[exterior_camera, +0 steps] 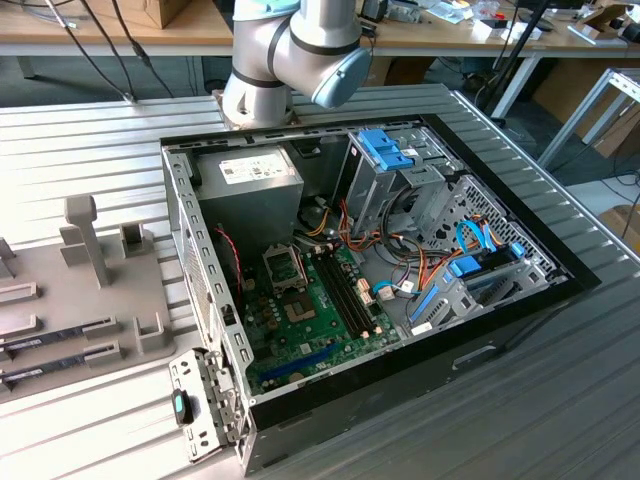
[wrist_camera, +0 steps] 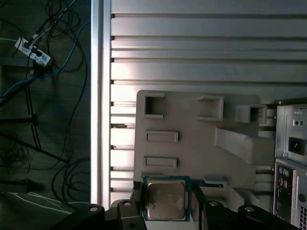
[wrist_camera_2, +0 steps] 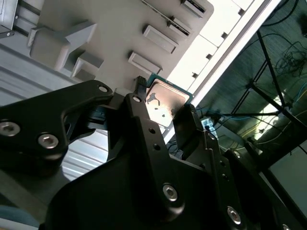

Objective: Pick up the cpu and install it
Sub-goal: 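Pick up the cpu and move it towards the insertion slot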

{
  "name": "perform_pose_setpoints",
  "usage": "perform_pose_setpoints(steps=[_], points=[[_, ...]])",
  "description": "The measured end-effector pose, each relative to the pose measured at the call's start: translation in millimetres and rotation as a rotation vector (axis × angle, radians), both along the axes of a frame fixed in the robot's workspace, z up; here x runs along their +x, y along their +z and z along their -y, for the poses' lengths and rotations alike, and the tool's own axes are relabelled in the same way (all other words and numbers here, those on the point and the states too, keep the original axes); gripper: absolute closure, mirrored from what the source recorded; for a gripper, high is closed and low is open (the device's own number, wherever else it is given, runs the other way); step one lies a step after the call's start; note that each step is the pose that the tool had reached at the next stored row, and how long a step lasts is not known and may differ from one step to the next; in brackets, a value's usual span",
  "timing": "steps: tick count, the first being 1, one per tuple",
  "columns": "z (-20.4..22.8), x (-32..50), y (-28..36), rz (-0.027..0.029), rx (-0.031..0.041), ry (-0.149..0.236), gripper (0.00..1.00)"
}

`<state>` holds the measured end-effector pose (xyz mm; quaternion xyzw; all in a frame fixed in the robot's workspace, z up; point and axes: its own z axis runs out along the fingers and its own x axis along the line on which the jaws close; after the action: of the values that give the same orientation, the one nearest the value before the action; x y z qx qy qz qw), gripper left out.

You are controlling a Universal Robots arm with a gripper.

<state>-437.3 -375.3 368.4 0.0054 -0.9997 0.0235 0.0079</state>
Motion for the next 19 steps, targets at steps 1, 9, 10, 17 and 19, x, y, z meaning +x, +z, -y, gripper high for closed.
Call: perform_pose_setpoints(steps=[1,9,10,17,19], points=[[0.0,0.0,0.9,0.0000,-0.0001,0.000,0.53],[0.0,0.0,11.6,-0.0001,0.0000,0.000,0.53],[0.0,0.0,13.0,-0.0001,-0.0001,0.000,0.53],[0.0,0.0,19.9,0.0001,0.0000,0.000,0.53],[0.0,0.0,20.0,0.0000,0.0000,0.000,0.53]])
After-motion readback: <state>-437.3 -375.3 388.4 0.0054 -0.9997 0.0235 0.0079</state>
